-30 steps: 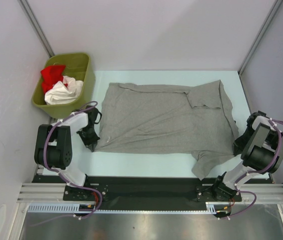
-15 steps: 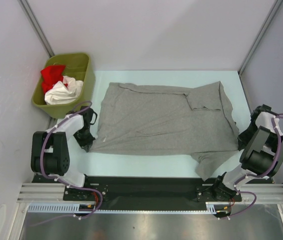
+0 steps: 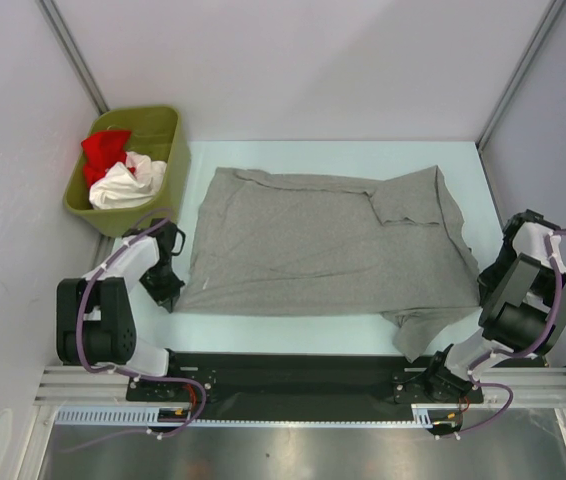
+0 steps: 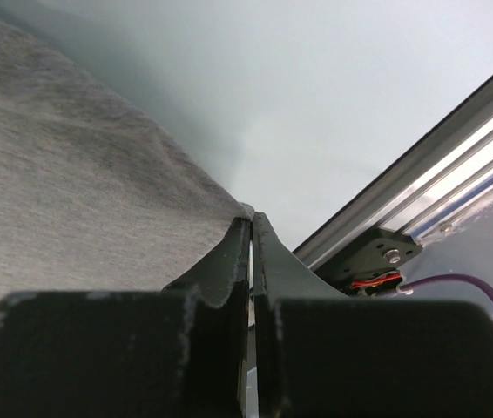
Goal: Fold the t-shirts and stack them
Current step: Fold the tshirt
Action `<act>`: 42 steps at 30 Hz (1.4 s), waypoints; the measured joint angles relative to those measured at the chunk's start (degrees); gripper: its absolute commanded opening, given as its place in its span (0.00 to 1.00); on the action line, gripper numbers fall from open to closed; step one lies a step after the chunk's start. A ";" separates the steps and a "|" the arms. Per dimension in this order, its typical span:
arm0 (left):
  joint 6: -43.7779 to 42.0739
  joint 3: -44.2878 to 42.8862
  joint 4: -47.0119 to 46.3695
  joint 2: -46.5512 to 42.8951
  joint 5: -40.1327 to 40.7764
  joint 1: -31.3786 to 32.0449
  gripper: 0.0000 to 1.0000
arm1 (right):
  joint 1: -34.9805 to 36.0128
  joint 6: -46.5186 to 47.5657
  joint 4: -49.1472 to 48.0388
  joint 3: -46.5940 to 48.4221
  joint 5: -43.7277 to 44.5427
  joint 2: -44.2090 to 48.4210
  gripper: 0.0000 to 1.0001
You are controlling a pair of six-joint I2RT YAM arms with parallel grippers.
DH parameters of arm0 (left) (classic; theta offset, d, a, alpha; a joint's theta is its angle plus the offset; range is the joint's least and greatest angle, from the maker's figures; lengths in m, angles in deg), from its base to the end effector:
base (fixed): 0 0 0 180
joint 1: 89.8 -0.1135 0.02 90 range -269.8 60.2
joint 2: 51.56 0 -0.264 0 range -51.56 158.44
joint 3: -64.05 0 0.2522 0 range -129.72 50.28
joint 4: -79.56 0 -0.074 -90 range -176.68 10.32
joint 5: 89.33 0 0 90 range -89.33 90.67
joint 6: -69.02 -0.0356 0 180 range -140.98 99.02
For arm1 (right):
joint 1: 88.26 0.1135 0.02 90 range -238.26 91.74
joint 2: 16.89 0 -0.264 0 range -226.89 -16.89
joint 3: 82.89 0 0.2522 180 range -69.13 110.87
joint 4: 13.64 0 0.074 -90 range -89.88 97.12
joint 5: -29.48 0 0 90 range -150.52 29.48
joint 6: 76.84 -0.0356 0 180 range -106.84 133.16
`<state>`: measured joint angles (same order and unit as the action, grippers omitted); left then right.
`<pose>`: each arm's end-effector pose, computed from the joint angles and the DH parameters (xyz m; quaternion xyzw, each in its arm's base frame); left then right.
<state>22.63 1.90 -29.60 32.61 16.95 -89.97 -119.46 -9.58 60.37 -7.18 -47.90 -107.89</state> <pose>0.2216 0.0106 0.1735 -0.3657 0.9196 0.1406 0.0294 0.2262 -0.1461 0.2022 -0.4514 -0.8855 0.1101 0.0021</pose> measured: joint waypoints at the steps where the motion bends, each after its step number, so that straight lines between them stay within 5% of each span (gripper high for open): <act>1: 0.15 0.07 0.20 -0.24 -0.13 -0.72 0.00 | -0.04 -0.15 0.44 0.00 0.22 0.07 0.00; 26: -3.82 -3.61 -2.99 1.55 -3.26 -1.55 0.00 | 4.48 0.81 -1.99 4.61 -3.02 -1.92 0.00; 34: -1.99 -0.72 -2.60 2.91 -3.17 -1.51 0.00 | -0.07 0.44 -2.58 0.55 -2.49 -2.43 0.00; 35: -1.62 -0.37 -2.32 2.93 -3.15 -1.62 0.00 | -0.74 0.28 -2.58 -0.20 -2.43 -2.43 0.02; 39: -1.05 -0.04 -1.86 3.21 -3.04 -2.23 0.00 | -1.29 -0.13 -2.10 -1.60 -2.23 -2.45 0.34; 42: -1.16 -0.07 -1.90 3.74 -2.97 -2.40 0.15 | -0.42 0.13 -1.33 0.37 -1.68 -2.38 0.62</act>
<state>21.48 1.84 -31.51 36.34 13.97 -92.37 -119.88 -9.45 59.04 -6.80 -49.58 -110.27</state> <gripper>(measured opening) 0.036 0.479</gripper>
